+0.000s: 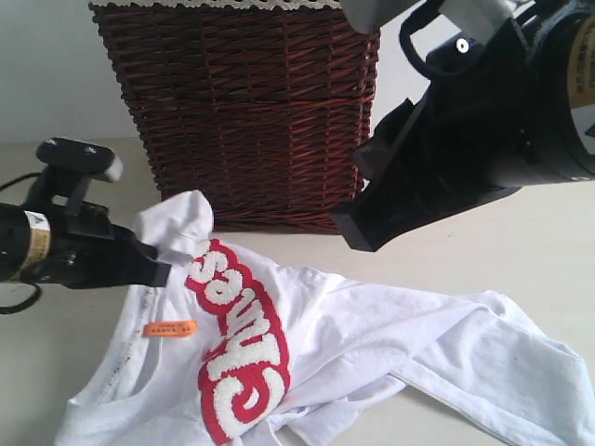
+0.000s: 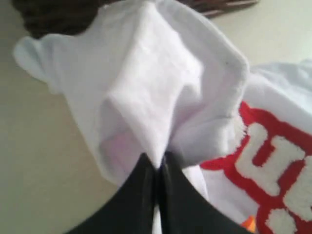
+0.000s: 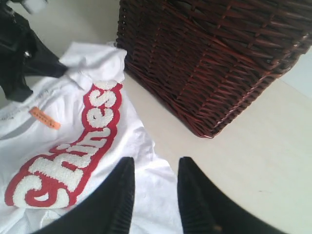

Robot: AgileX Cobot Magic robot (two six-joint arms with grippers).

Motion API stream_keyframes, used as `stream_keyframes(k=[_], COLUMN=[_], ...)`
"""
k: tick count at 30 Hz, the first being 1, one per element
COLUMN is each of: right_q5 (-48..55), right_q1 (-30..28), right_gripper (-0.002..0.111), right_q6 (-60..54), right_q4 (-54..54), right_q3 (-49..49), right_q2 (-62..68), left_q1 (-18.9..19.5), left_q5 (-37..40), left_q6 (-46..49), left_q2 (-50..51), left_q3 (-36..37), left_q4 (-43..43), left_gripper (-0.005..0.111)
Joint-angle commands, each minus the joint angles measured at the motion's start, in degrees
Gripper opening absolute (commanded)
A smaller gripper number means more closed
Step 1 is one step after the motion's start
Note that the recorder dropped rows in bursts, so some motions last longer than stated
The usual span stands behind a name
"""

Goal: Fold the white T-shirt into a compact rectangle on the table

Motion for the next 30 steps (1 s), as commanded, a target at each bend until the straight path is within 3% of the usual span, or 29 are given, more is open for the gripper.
stream_keyframes(k=[1,10,13,16,18,23,26,28,30], right_q5=[0.5,0.6,0.7,1.2,1.5,1.5,1.3,1.1,1.1], right_q1=[-0.1,-0.1,-0.1,-0.1,-0.1,-0.1,-0.1,-0.1,-0.1], right_gripper=[0.03,0.03,0.03,0.03,0.03,0.03,0.03,0.03,0.03], right_q6=[-0.5,-0.5,-0.5,-0.5,-0.5,-0.5,-0.5,-0.5,-0.5], right_q4=[-0.4,-0.3,0.0,0.1,0.1,0.0,0.1,0.1,0.1], right_q3=[0.1,0.1,0.1,0.1,0.1,0.1,0.1,0.1,0.1], right_q2=[0.1,0.1,0.1,0.1,0.1,0.1,0.1,0.1,0.1], left_q1=[6.9,22.4,26.5,30.2,32.4,38.3,36.4,31.3,26.0], left_q5=[1.5,-4.9,-5.5,-7.6,-11.1,-26.1,-40.9,-47.6,-48.2], left_q6=[-3.0,-11.3,-14.3,-15.5,-17.1,-23.2,-23.3,-21.0,-19.9], left_q2=[-5.9,-9.4,-9.3,-9.3,-9.5,-11.5,-11.6,-11.6,-11.6], left_q3=[2.8,5.0,3.9,1.4,-0.5,-2.8,-1.5,1.5,5.2], left_q4=[-0.1,2.8,4.2,4.2,4.2,4.2,4.2,4.2,4.2], left_gripper=[0.0,0.001,0.017,0.049,0.064,0.062,0.05,0.043,0.043])
